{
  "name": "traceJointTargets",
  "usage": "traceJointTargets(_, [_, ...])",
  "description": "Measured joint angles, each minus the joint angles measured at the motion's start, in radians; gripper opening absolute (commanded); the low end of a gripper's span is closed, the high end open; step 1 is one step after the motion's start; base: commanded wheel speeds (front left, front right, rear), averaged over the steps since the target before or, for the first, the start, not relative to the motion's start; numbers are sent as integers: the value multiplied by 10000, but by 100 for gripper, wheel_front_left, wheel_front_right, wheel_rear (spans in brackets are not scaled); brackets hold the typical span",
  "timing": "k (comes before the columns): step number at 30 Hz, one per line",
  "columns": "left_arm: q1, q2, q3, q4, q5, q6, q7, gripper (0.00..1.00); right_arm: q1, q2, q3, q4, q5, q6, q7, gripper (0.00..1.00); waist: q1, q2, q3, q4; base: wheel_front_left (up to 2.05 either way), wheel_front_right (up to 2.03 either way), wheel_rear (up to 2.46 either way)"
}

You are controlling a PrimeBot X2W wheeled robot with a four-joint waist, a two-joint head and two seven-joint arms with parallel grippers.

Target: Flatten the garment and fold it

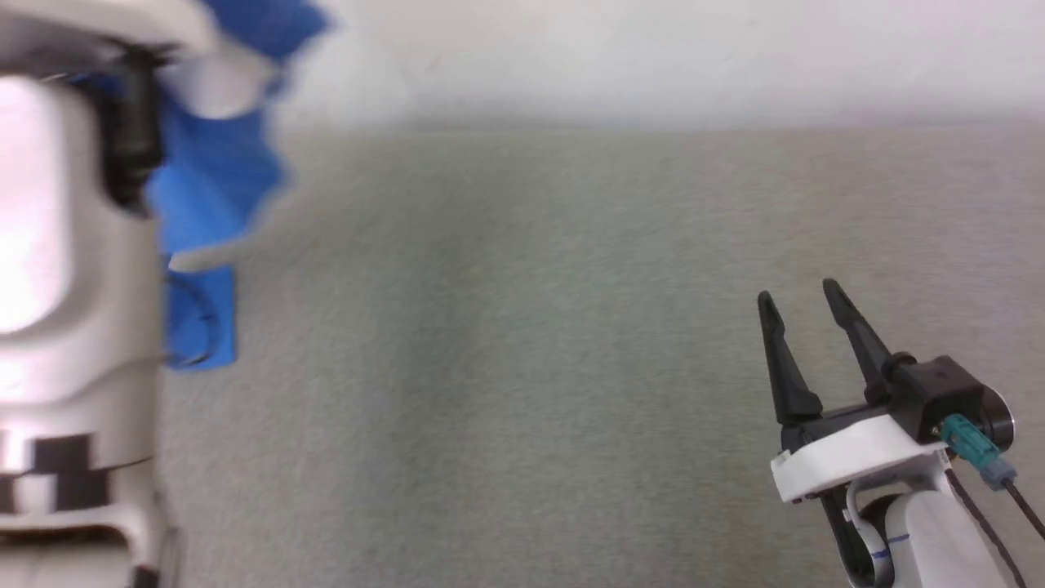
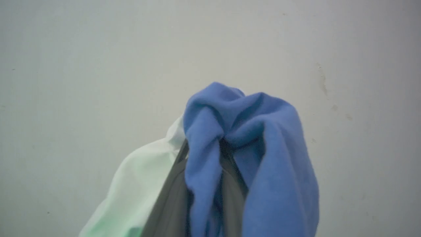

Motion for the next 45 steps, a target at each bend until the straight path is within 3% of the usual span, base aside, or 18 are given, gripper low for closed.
traceJointTargets(8, [-681, -1919, -1070, 504, -644, -573, -186, 0, 357, -10, -21, -128, -21, 0, 265, 100, 2, 0, -495, -1213, 0, 0, 0])
traceJointTargets(11, [-679, -2351, -1417, 794, -1034, -727, -314, 0, 383, -12, 36, -217, -21, 0, 351, 100, 3, 0, -572, -1681, 0, 0, 0])
traceJointTargets(18, [174, -2569, -3083, 1808, -2495, -918, 38, 0, 383, -21, 203, -324, 0, 0, 426, 100, 3, 0, -521, -2579, 0, 0, 0])
traceJointTargets(26, [2036, -2589, -5440, 4437, -3154, -1028, 2324, 0, 381, -19, 293, -311, 86, 0, 431, 100, 4, 0, -116, -3137, 0, 0, 0])
traceJointTargets(32, [2719, -2592, -6383, 5394, -3781, -1455, 3891, 0, 379, -21, 403, -198, 157, 0, 407, 100, 5, 0, 52, -3308, 0, 0, 0])
traceJointTargets(33, [2763, -2592, -6454, 5419, -3896, -1469, 3992, 11, 378, -21, 420, -182, 174, 0, 407, 100, 5, 0, 47, -3303, 0, 0, 0])
traceJointTargets(34, [2763, -2592, -6454, 5419, -3896, -1469, 3992, 51, 378, -21, 420, -182, 174, 0, 407, 100, 5, 0, 47, -3303, 0, 0, 0])
traceJointTargets(35, [2784, -2592, -6498, 5419, -4002, -1480, 4046, 100, 378, -21, 437, -165, 174, 0, 403, 100, 4, 0, 36, -3289, 0, 0, 0])
traceJointTargets(40, [2871, -2619, -6541, 5231, -4278, -1540, 3452, 100, 378, -21, 447, -113, 171, 0, 401, 100, 4, 0, -74, -3117, 0, 0, 0])
traceJointTargets(45, [3087, -2414, -6121, 4182, -4339, -1526, 1814, 100, 396, -21, 259, -228, 151, 0, 441, 100, 4, 0, -277, -2764, 0, 0, 0])
